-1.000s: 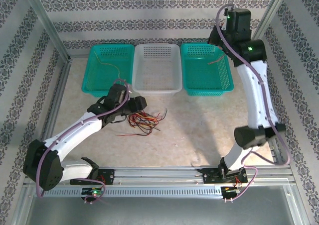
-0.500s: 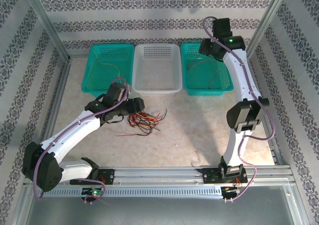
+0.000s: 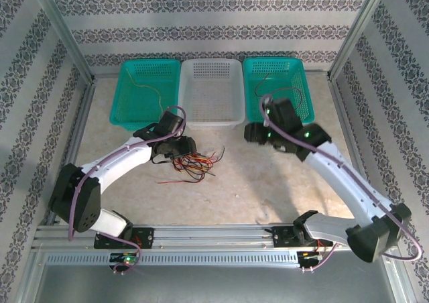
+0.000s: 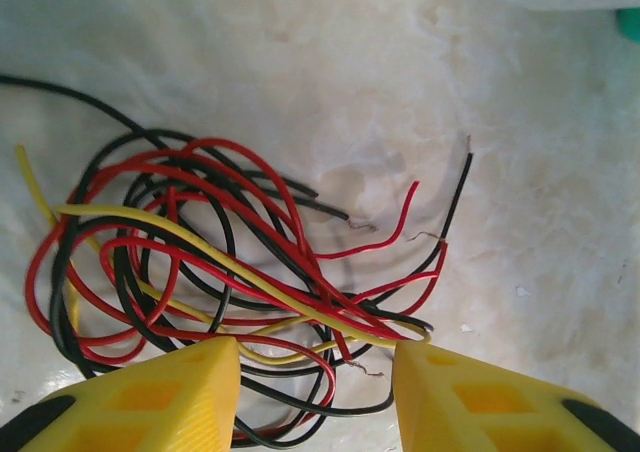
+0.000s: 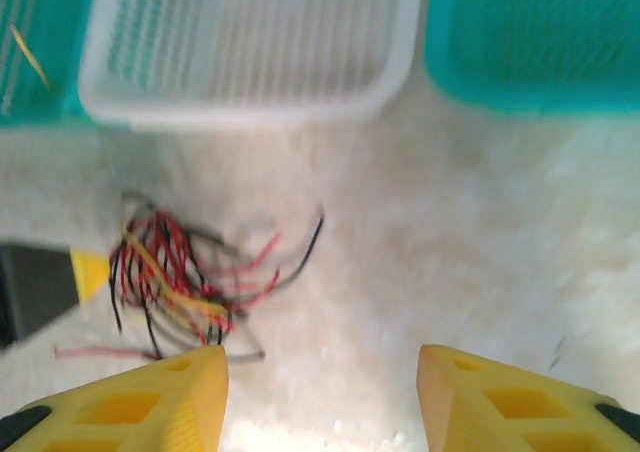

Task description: Untangle the cables

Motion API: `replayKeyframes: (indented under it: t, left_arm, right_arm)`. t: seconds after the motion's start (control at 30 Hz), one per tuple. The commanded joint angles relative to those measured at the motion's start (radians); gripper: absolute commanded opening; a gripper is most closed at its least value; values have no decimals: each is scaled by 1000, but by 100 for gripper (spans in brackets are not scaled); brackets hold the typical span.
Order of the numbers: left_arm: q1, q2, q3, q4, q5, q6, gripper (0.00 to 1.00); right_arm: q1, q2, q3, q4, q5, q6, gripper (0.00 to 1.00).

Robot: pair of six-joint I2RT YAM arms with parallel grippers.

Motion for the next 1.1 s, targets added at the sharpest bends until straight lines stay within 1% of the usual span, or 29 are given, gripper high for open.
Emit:
replayKeyframes:
  t: [0.0, 0.1, 0.13, 0.27, 0.37, 0.5, 0.57, 0.67, 0.77, 0.83, 0.9, 1.07]
  left_arm:
    - [-20, 13, 5, -22, -50, -63, 41]
    - [-16, 2, -3, -53, -154, -79, 33]
    - [-16, 3, -3, -60, -169, -85, 32]
    - [-17, 40, -8, -28, -152, -139, 29]
    - [-36, 69, -22, -2, -144, -193, 27]
    - [-80, 96, -34, -3, -153, -241, 27]
    - [-98, 94, -38, -20, -177, -262, 26]
    - [-120, 75, -48, -26, -216, -301, 35]
    - [-135, 83, -68, 23, -204, -365, 41]
    - [-148, 97, -83, 74, -187, -421, 41]
    - [-164, 112, -99, 120, -198, -477, 41]
    - [-186, 142, -128, 229, -220, -569, 35]
  right_arm:
    - [51, -57, -159, 93, -90, 135, 53]
    - [92, -102, -238, 104, -87, 170, 53]
    - [100, -111, -250, 104, -90, 175, 53]
    - [117, -118, -271, 101, -98, 171, 53]
    - [120, -121, -271, 98, -103, 163, 53]
    - [121, -136, -281, 103, -116, 157, 53]
    - [120, -139, -288, 101, -127, 149, 53]
    - [122, -148, -305, 100, -143, 140, 53]
    - [122, -166, -329, 107, -163, 137, 54]
    - [124, -180, -341, 112, -177, 134, 54]
    - [124, -201, -352, 112, -189, 128, 54]
    - [124, -254, -368, 92, -215, 101, 54]
